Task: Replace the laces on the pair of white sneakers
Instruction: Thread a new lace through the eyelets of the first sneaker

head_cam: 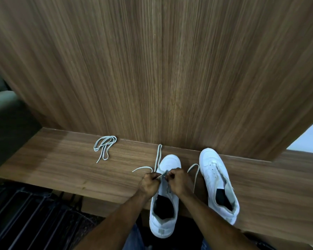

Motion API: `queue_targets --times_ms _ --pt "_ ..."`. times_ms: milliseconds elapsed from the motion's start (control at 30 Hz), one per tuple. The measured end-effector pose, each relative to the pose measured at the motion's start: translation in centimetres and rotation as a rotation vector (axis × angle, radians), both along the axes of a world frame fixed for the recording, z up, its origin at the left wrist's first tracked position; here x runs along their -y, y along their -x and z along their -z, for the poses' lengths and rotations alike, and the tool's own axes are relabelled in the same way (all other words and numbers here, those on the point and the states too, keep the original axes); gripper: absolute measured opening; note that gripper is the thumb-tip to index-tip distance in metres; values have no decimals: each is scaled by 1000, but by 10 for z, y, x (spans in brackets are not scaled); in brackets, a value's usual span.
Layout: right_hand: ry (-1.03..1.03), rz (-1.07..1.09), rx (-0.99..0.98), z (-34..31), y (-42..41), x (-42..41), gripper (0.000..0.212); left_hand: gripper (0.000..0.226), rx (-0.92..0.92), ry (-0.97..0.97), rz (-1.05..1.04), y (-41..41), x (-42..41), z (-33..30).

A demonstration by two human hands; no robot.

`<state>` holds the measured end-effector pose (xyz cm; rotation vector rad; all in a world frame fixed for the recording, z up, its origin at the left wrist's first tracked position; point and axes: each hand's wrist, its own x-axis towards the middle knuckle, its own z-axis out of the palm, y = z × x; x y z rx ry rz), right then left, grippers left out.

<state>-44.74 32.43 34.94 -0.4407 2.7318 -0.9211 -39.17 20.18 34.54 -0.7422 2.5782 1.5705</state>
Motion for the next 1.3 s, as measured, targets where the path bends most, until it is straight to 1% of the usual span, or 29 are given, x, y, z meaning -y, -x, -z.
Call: queue_targets --times_ms 100,200,267,300,333,367,400,467,500,533,600,633,700,767,833,900,967,1000,1033,1067,1133,1167,1200,1233,1300 --pt "3 2 7 0 0 1 17 25 5 -21 -2 -1 1 3" --pt "18 60 34 2 0 5 20 18 34 -72 -34 0 -1 1" --pt "32 63 40 3 -1 7 21 12 57 -151 -114 1 1 -2" --pt "36 44 40 3 -1 8 21 10 69 -230 -161 3 3 -4" --pt "39 19 37 2 -1 7 21 6 98 -292 -179 4 5 -7" --pt "41 -8 39 2 -1 5 22 8 124 -319 -179 6 7 -8" --pt "45 -32 42 2 0 3 23 14 169 -271 -137 10 10 -8" --pt "52 -66 52 2 -1 -1 26 25 266 -87 -12 17 11 -11" --pt "53 -74 57 1 -1 -2 27 27 282 -36 -4 20 10 -11" --pt "46 -77 54 0 -2 -4 27 26 276 -43 -28 22 10 -10" --pt "-7 -103 23 -1 -4 -8 27 24 204 -176 -164 25 10 -11" --pt "-62 -130 -24 -2 -5 -11 26 25 158 -294 -258 26 10 -14" --pt "-197 -182 -192 -5 -8 -17 26 23 20 -552 -444 30 15 -24" --pt "-273 -173 -323 -5 -11 -23 27 20 -159 -748 -611 37 34 -43" --pt "-298 -144 -318 -5 -14 -25 27 23 -319 -936 -729 40 62 -64" --pt "-279 -134 -283 -2 -15 -25 27 26 -449 -1066 -844 42 88 -79" --pt "-258 -140 -257 1 -16 -27 30 22 -505 -1024 -916 43 96 -83" --pt "-249 -144 -241 2 -17 -28 31 19 -484 -966 -910 40 95 -77" --pt "-236 -145 -224 3 -18 -29 32 19 -420 -911 -867 37 88 -65" --pt "-218 -144 -197 4 -18 -29 32 21 -303 -831 -796 31 79 -51" --pt "-182 -141 -139 4 -20 -28 31 28 -2 -681 -597 14 56 -22" --pt "-170 -140 -112 3 -21 -28 30 30 118 -636 -477 6 42 -13" --pt "-159 -140 -87 2 -21 -28 29 30 187 -587 -375 2 29 -7" --pt "-148 -145 -67 2 -21 -29 28 27 201 -528 -304 0 19 -2" --pt "-141 -162 -31 0 -23 -29 28 14 142 -434 -264 2 4 2"
